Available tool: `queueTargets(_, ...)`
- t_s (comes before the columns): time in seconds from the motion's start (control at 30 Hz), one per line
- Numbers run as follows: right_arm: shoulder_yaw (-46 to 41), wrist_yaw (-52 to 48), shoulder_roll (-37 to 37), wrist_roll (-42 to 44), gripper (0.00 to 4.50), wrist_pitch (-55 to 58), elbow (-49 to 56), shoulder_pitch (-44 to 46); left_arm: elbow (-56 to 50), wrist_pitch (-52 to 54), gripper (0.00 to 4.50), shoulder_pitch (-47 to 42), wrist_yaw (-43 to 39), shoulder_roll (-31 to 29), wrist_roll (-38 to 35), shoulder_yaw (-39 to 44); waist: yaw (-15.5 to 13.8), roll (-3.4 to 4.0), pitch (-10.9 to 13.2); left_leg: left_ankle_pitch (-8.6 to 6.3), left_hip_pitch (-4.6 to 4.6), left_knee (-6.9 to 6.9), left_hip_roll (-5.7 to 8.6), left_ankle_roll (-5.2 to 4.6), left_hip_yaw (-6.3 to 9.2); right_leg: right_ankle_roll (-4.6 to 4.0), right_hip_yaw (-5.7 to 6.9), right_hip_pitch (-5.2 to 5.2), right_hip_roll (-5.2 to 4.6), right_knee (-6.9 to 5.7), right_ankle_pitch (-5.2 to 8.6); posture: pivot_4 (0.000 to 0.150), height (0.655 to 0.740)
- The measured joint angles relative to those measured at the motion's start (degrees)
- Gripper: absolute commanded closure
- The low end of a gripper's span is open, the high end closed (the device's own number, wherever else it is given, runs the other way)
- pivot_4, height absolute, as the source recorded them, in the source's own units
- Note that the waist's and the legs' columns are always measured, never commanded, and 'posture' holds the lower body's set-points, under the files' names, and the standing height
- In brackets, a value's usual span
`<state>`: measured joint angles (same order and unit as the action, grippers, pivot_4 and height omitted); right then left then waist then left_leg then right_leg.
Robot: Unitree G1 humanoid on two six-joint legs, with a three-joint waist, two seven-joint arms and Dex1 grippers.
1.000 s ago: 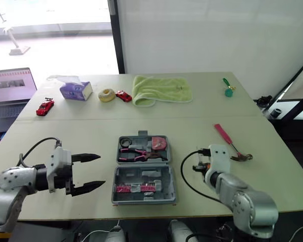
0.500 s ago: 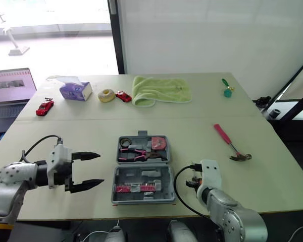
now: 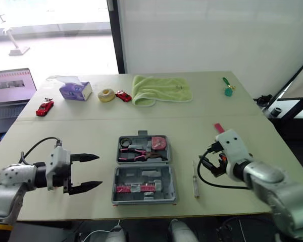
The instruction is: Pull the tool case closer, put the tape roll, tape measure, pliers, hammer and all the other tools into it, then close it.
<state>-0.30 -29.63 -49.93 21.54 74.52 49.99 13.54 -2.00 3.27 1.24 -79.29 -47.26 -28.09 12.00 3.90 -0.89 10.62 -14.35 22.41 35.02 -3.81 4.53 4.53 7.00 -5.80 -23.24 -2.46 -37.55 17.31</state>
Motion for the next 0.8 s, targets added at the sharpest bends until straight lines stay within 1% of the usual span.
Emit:
queueTargets(0.03,2.28,-3.44,-2.93,-0.14,0.02,-3.48,-0.31,0.01,0.06,-0.13,0.00,0.17,-0.38,0.00,0.00,-0.01,-0.04,-0.03,-0.01,-0.05,0.01,0.02,0.00,-0.09,0.04,0.01,0.05,0.03,0.00,0.00,0.00,0.150,0.7400)
queueTargets(0.07,7.24,-9.65,-9.01,-1.94,0.02,-11.80,-1.83,0.87,0.27,-0.22,0.00,0.09,-0.88,0.00,0.04,-0.25,-0.05,0.06,0.06,-0.07,0.07,0.12,0.03,-0.11,0.00,0.05,0.04,0.02,-0.07,0.01,0.00,0.150,0.7400)
queueTargets(0.1,11.74,-15.17,-13.34,-4.83,0.02,-20.16,-3.91,2.48,0.44,-0.35,0.00,-0.14,-1.42,-0.02,0.06,-0.46,-0.02,0.09,0.14,-0.06,0.08,0.14,0.07,-0.11,-0.07,0.09,0.02,0.05,-0.14,0.15,-0.01,0.150,0.7400)
queueTargets(0.17,19.69,-24.51,-17.60,-13.30,0.02,-38.48,-10.22,7.37,1.10,-0.46,0.00,-1.14,-2.31,-0.01,0.11,-1.33,0.13,0.01,0.19,-0.06,0.08,0.22,0.07,-0.10,-0.15,0.09,0.02,0.12,-0.18,0.31,-0.02,0.150,0.7400)
queueTargets(0.27,28.25,-33.47,-18.23,-24.88,0.02,-61.32,-21.38,12.17,1.62,-0.58,0.00,-2.52,-2.89,0.00,0.20,-2.26,0.11,-0.14,0.28,-0.05,0.08,0.28,0.07,-0.07,-0.22,0.07,-0.02,0.13,-0.20,0.34,-0.05,0.150,0.7400)
queueTargets(0.37,34.00,-39.19,-17.54,-34.01,0.02,-79.45,-31.98,15.96,1.97,-0.45,0.00,-3.45,-2.79,0.08,0.37,-2.38,0.04,-0.07,0.35,-0.04,0.07,0.29,0.07,-0.07,-0.22,0.10,-0.03,0.11,-0.20,0.27,-0.07,0.150,0.7400)
queueTargets(0.4,35.02,-40.36,-17.02,-36.15,0.02,-83.89,-34.74,16.98,1.95,-0.40,0.00,-3.64,-2.77,0.13,0.39,-2.43,0.03,-0.04,0.38,-0.04,0.07,0.28,0.07,-0.06,-0.22,0.10,-0.02,0.10,-0.19,0.23,-0.07,0.150,0.7400)
queueTargets(0.47,36.85,-41.96,-15.16,-40.10,0.02,-91.72,-39.99,19.38,1.84,-0.30,0.00,-3.61,-2.57,0.23,0.42,-2.47,0.08,-0.04,0.39,-0.04,0.05,0.26,0.06,-0.06,-0.22,0.12,-0.02,0.06,-0.18,0.17,-0.08,0.150,0.7400)
queueTargets(0.53,38.13,-43.19,-12.56,-43.20,0.02,-96.84,-44.38,21.07,1.47,-0.26,0.00,-3.27,-2.06,0.42,0.42,-2.48,0.21,-0.02,0.40,-0.04,0.02,0.24,0.04,-0.06,-0.22,0.12,-0.02,0.04,-0.15,0.10,-0.08,0.150,0.7400)
queueTargets(0.7,39.74,-44.65,-6.38,-48.39,0.02,-103.08,-51.64,24.87,1.02,-0.47,0.00,-1.10,-1.53,0.85,0.46,-2.37,0.04,0.05,0.44,-0.02,0.00,0.27,0.04,-0.03,-0.20,0.10,-0.02,0.04,-0.14,-0.03,-0.09,0.150,0.7400)
queueTargets(0.77,40.26,-44.90,-3.72,-50.61,0.53,-104.52,-54.28,26.27,1.05,-1.42,0.00,-0.46,-1.47,1.33,0.57,-2.30,0.03,0.05,0.44,0.02,0.00,0.28,0.04,0.04,-0.20,0.09,-0.02,0.06,-0.14,-0.05,-0.09,0.150,0.7400)
queueTargets(0.8,40.56,-45.13,-2.59,-51.88,0.86,-105.27,-55.30,26.59,1.11,-1.85,0.00,-0.11,-1.48,1.41,0.63,-2.29,0.01,0.04,0.44,0.03,0.00,0.29,0.04,0.06,-0.20,0.08,-0.03,0.06,-0.14,-0.06,-0.10,0.150,0.7400)
